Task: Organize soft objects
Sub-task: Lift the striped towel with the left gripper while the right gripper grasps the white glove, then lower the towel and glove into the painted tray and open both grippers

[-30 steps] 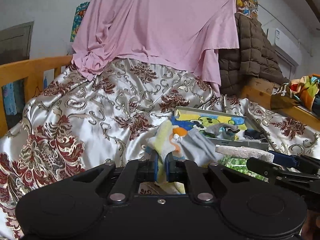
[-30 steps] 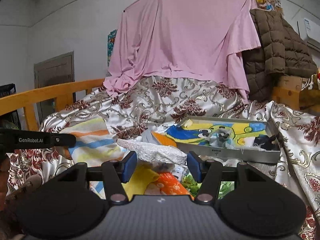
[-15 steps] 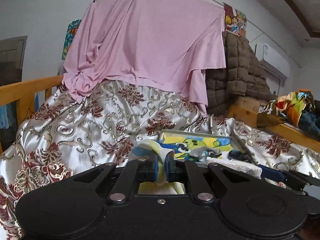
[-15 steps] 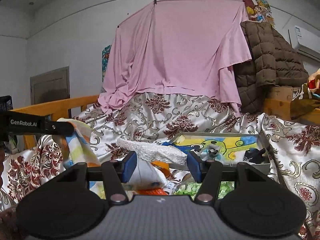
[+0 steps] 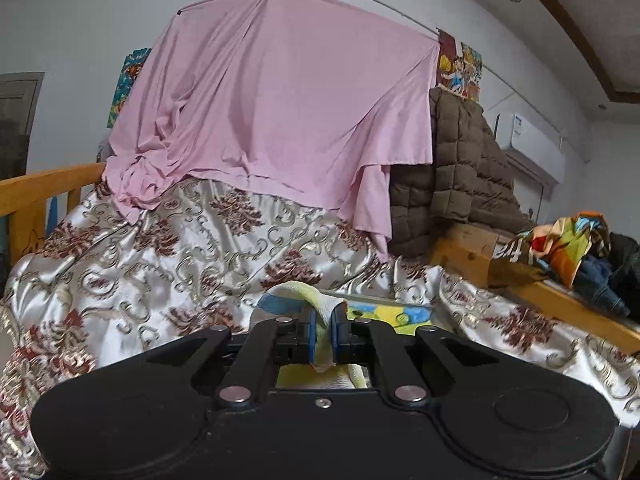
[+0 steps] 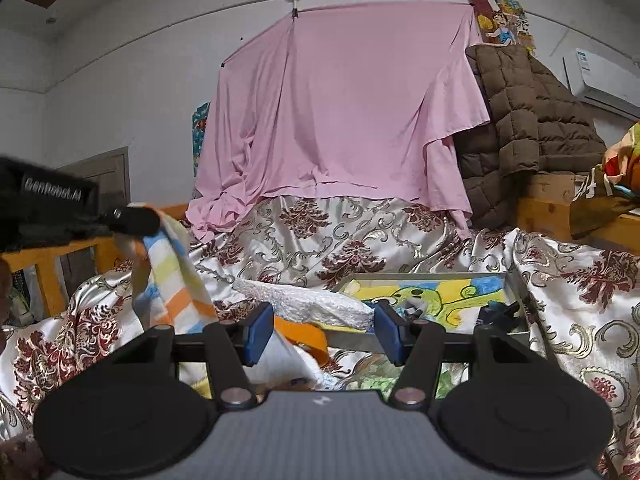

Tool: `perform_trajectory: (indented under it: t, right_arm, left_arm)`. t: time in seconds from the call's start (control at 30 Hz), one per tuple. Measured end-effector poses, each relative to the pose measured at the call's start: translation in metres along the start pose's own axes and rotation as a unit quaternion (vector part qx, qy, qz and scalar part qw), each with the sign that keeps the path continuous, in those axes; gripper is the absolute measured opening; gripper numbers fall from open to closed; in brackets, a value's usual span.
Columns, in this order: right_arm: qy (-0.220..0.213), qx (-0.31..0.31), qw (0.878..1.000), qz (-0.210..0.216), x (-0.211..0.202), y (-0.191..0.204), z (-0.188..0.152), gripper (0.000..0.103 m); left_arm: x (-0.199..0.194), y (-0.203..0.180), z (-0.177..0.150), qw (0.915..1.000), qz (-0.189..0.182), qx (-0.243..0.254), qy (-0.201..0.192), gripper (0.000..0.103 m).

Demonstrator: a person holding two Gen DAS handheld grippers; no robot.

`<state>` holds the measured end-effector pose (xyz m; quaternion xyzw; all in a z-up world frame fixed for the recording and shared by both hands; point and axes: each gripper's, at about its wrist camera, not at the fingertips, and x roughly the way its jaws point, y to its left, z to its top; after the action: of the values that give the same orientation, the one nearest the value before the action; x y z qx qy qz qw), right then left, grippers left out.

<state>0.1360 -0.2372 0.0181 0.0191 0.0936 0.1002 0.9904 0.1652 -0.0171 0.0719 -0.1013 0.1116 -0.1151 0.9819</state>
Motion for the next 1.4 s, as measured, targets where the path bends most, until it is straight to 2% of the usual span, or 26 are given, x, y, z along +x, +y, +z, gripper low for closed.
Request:
perform_trajectory:
  t: [0.37, 0.5, 0.73, 0.97, 1.17, 1.23, 1.27, 1.4]
  right_arm:
    - [-0.04, 0.007, 0.999, -0.018, 0.026, -0.049, 0.033, 0.06]
    - [-0.043, -0.006, 0.998, -0.036, 0.052, -0.078, 0.039, 0.06]
    - [-0.024, 0.02, 0.997, -0.068, 0.109, -0.128, 0.034, 0.06]
    - [0.005, 0.042, 0.994, -0.101, 0.153, -0.169, 0.014, 0.06]
    - [0.041, 0.06, 0.991, -0.113, 0.181, -0.191, -0.009, 0.06]
    - [0.051, 0.062, 0.99, -0.114, 0.186, -0.194, -0.014, 0.04]
    - [0.06, 0.062, 0.989, -0.119, 0.19, -0.195, -0.015, 0.034]
    - [0.08, 0.059, 0.988, -0.115, 0.199, -0.196, -0.019, 0.034]
  left_arm:
    - [0.052, -0.038, 0.044, 0.9992, -0.017, 0.027, -0.024, 0.007]
    - [0.088, -0.054, 0.06, 0.9988, -0.016, 0.034, -0.03, 0.007]
    - [0.165, -0.093, 0.072, 0.9975, -0.034, 0.053, -0.032, 0.007]
    - [0.245, -0.133, 0.056, 0.9957, -0.055, 0.07, -0.027, 0.007]
    - [0.302, -0.143, 0.018, 0.9974, -0.045, 0.055, 0.009, 0.007]
    - [0.315, -0.14, 0.005, 0.9978, -0.037, 0.048, 0.025, 0.007]
    - [0.319, -0.138, -0.001, 0.9979, -0.033, 0.045, 0.032, 0.007]
    - [0.334, -0.13, -0.023, 0.9964, -0.016, 0.047, 0.068, 0.008]
